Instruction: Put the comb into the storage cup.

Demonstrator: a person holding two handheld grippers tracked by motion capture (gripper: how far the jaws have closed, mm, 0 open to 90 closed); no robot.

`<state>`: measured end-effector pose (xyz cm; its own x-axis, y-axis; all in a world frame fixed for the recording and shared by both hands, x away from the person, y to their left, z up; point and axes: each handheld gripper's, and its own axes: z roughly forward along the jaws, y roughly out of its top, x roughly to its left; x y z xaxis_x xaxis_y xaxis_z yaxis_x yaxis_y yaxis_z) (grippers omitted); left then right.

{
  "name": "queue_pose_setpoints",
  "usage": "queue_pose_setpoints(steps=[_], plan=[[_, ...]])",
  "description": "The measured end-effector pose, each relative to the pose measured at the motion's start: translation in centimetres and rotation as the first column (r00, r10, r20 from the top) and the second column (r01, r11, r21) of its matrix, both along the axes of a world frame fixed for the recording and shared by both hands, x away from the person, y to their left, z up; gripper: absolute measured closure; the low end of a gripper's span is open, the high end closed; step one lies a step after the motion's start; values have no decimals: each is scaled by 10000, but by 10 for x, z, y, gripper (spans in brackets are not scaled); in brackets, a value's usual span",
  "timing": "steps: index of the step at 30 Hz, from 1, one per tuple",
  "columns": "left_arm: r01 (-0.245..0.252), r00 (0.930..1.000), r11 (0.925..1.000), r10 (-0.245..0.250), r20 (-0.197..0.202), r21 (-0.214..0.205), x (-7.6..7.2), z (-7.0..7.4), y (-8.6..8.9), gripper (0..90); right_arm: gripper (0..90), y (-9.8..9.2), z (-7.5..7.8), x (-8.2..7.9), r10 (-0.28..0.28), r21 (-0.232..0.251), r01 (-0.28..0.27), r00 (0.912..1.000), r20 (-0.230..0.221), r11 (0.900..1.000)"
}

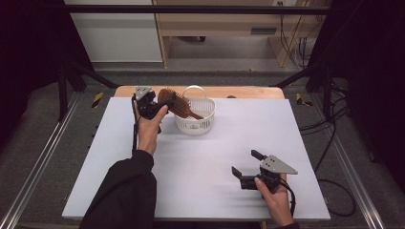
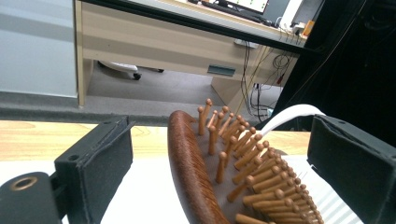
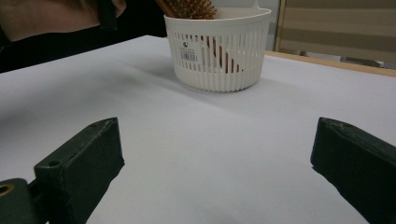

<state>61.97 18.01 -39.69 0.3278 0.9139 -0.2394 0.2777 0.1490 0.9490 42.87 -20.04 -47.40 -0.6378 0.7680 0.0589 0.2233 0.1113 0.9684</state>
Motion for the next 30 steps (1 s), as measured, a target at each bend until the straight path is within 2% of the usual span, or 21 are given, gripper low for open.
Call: queue_pose_setpoints(steps=[8,10,15,20,30], plan=[[51,9998,9989,-61,197,474,-8,3,-2,65,27,0,0,0,-15,20,15,10000,2,10000],[23,9997,9975,-40,245,705,-9,5,-2,61,27,0,0,1,-16,37,16,10000,-22,10000],[-35,9997,9958,14,234,917,-12,6,0,60,26,-1,0,1,-51,108,52,10000,-10,9999],[-45,9990,9930,-9,452,1178,-17,8,1,60,27,-2,0,1,-42,70,42,10000,16,10000],[-90,9976,9923,4,699,1234,-27,11,3,58,26,-2,0,1,-91,70,90,9999,89,9999]])
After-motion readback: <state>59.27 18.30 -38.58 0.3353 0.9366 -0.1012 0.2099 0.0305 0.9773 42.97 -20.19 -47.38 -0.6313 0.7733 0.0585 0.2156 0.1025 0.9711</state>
